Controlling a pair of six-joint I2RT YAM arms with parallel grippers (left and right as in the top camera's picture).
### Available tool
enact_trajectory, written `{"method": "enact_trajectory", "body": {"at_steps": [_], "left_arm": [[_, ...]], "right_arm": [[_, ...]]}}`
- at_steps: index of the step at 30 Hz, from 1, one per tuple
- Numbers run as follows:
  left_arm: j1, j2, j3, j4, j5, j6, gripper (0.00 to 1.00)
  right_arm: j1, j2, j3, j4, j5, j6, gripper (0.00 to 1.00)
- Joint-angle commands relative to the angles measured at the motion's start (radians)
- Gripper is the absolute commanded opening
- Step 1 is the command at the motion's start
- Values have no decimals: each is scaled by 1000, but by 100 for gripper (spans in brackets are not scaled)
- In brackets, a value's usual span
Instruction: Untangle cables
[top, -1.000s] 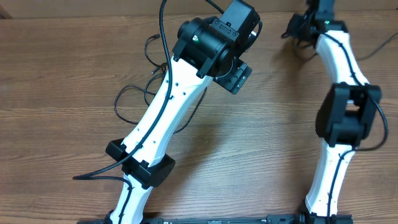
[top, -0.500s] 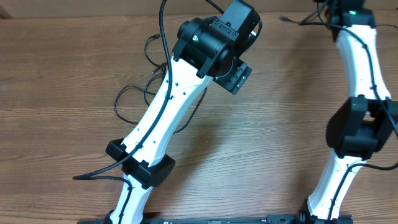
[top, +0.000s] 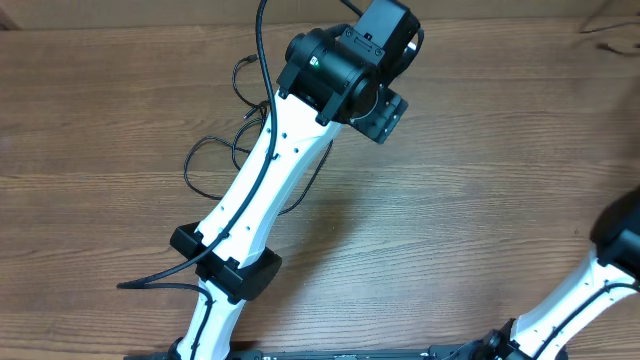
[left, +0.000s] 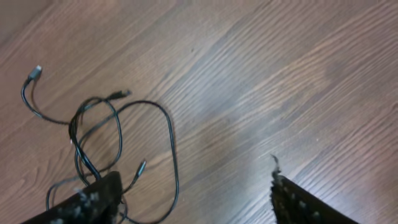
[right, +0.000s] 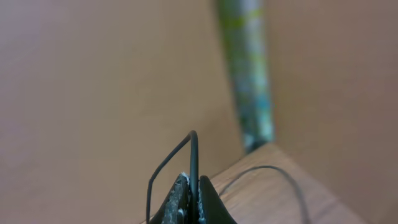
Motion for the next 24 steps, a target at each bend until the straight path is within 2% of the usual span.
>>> {"method": "enact_trajectory", "body": {"at_steps": [1,2,5,14,22,24], "left_arm": [[6,-4,2,5,8,-6,69],[6,-4,2,5,8,-6,65],[6,-4,2,6,8,-13,63],[5,-4,2,28,9,-14,63],[5,-4,2,42,8,-13,63],[5,-4,2,43,8,-13,63]], "right_arm": [[-35,64,13,14,-21,51,4],[-48,85,13,14,-22,64,4],[-67,154,13,3,-28,90,4],[-71,332,12,-16,-11,106,4],[-71,400,10,-28,90,106,4],[-71,404,6,-27,109,106,7]]}}
